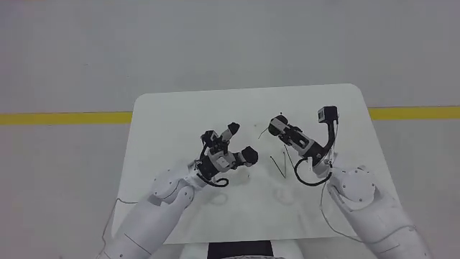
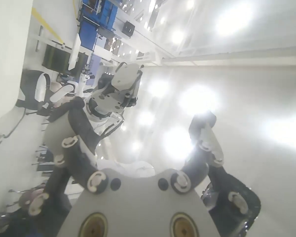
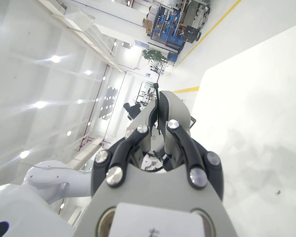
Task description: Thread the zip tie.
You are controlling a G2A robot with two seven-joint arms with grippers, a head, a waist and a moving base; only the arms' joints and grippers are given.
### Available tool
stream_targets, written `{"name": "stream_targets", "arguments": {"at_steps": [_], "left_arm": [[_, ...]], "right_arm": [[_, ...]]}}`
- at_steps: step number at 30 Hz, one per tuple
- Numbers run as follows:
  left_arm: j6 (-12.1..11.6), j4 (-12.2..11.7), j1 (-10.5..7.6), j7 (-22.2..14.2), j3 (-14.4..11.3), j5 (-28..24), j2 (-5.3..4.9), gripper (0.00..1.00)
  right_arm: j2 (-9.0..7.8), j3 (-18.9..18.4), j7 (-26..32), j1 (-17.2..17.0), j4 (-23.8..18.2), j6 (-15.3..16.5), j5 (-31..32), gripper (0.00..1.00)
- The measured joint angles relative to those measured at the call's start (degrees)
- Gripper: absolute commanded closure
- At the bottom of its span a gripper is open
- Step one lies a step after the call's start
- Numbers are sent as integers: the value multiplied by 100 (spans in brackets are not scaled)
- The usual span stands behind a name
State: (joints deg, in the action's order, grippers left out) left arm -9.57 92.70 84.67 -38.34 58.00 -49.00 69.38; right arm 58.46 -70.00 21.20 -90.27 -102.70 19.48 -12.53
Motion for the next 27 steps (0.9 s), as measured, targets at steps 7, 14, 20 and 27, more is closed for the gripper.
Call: {"name": "stream_targets", "arguments": {"at_steps": [7, 14, 20, 27], "left_arm": [[-280, -61, -41, -68, -73, 269, 9, 0], [-333, -44, -39, -109, -137, 29, 34, 0], [-572, -165, -132, -154, -191, 128, 52, 0], [-606, -264, -206, -137, -299, 96, 81, 37]], "right_arm": [[39, 37, 90, -13, 70, 0, -183, 100], [65, 87, 10, -10, 91, -5, -152, 100], [127, 157, 0, -21, 149, 0, -232, 100], [194, 162, 11, -57, 114, 0, -70, 100]]}}
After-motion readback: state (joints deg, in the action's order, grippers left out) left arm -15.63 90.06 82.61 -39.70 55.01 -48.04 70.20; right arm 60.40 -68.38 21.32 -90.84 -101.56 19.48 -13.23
